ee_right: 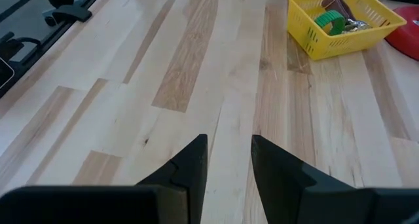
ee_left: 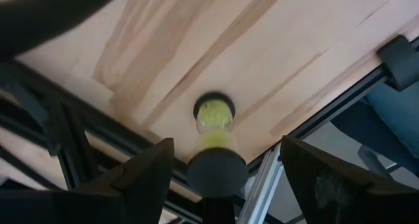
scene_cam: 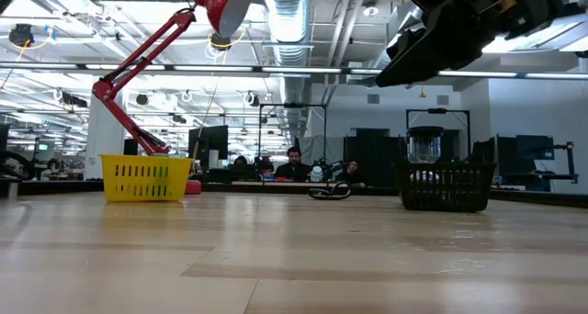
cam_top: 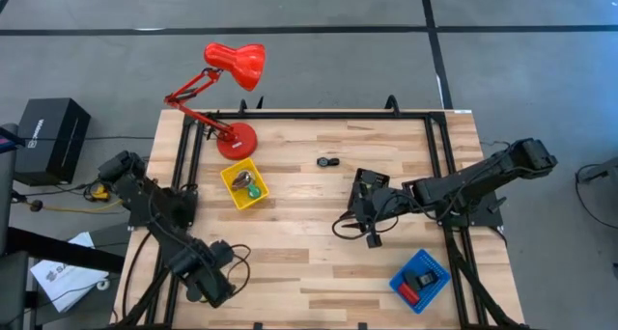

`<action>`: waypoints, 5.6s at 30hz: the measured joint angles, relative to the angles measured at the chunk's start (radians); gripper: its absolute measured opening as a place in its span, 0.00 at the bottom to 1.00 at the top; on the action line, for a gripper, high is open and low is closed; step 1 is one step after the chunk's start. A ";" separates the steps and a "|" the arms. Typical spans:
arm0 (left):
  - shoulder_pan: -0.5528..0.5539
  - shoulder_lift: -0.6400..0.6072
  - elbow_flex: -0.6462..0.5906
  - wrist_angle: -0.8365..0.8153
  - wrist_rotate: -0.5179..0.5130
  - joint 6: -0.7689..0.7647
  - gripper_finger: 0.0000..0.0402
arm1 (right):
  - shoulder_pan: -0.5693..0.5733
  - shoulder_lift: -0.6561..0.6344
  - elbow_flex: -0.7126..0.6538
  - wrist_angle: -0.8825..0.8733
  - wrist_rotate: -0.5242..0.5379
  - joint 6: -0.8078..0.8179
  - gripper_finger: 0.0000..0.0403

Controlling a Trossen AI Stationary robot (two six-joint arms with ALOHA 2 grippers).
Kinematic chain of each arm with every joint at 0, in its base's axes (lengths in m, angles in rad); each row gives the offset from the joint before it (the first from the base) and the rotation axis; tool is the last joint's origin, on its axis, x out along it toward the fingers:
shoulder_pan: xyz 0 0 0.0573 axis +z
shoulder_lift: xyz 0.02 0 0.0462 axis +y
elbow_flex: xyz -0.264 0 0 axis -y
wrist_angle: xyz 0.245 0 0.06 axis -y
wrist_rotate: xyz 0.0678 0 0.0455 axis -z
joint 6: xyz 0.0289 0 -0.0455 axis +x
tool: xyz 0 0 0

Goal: Pick & Place Office items
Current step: Move the green hourglass to the center of the table

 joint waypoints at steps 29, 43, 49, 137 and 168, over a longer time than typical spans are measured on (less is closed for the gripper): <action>-0.159 0.069 -0.002 0.026 -0.029 -0.298 0.70 | -0.073 0.000 0.000 -0.012 0.000 0.000 0.27; -0.176 0.086 -0.002 0.042 -0.028 -0.405 0.70 | -0.073 0.000 0.000 -0.012 0.000 0.000 0.27; -0.199 0.086 -0.002 0.053 -0.079 -0.465 0.70 | -0.073 0.000 0.000 -0.012 0.000 0.000 0.27; 0.045 0.075 -0.149 0.290 -0.060 -0.032 0.50 | -0.073 0.000 0.000 -0.007 0.000 -0.002 0.27; 0.606 0.075 -0.078 0.434 -0.132 0.831 0.50 | -0.073 0.000 0.000 -0.007 0.000 -0.002 0.27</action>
